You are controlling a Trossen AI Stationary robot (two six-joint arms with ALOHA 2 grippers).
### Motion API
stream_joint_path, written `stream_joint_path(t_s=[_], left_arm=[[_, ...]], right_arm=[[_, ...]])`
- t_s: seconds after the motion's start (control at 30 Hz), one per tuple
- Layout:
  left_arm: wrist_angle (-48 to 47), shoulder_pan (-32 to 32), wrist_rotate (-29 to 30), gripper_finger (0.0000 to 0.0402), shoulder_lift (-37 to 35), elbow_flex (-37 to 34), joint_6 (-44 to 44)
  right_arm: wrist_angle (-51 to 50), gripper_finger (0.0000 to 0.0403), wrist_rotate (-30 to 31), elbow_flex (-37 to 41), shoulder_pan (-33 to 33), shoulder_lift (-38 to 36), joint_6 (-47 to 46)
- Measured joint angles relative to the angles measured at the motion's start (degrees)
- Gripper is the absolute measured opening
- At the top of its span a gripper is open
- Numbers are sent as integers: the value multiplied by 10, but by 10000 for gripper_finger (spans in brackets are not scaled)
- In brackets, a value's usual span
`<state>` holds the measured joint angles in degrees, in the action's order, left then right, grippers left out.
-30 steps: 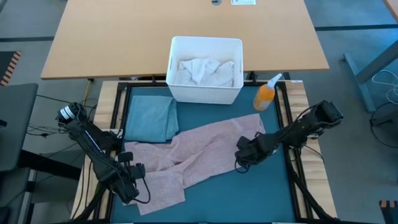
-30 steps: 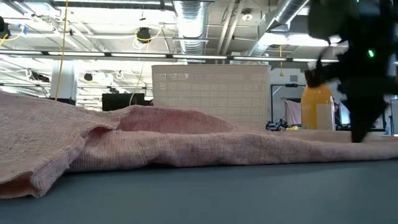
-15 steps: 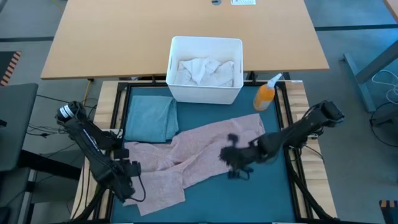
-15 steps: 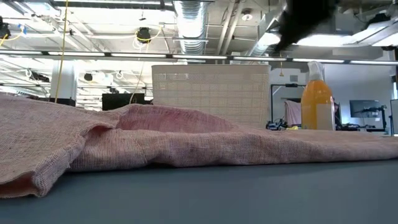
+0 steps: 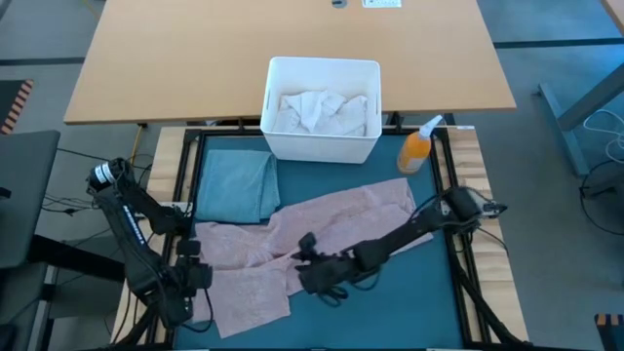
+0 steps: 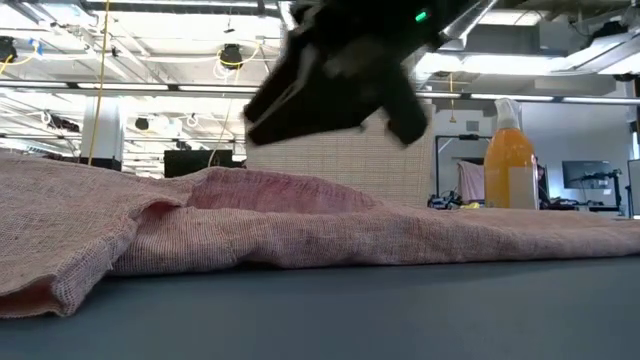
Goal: Fold Laundry from Bin
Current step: Fold the pink shirt
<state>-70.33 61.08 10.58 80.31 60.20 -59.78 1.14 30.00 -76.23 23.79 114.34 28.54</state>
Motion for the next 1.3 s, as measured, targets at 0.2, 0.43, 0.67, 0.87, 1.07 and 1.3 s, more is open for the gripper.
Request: stream_joint_path(t_s=[0.2, 0.43, 0.67, 0.87, 1.07, 1.3], left_arm=[[0, 0, 9, 144, 0, 0, -7], [-1, 0, 24, 144, 0, 0, 6], [-2, 0, 28, 144, 0, 0, 6], [-2, 0, 33, 144, 0, 0, 6], [-2, 0, 33, 144, 0, 0, 5], [-2, 0, 33, 144, 0, 0, 3]], right_arm=[[-85, 219, -6, -101, -8, 75, 19], [-112, 192, -15, -136, -18, 98, 20], [-117, 82, -30, -136, -27, 96, 19], [-111, 16, -78, -136, -39, 95, -7], [-112, 26, -64, -136, -68, 83, -56], [-141, 15, -61, -137, -103, 59, -125]])
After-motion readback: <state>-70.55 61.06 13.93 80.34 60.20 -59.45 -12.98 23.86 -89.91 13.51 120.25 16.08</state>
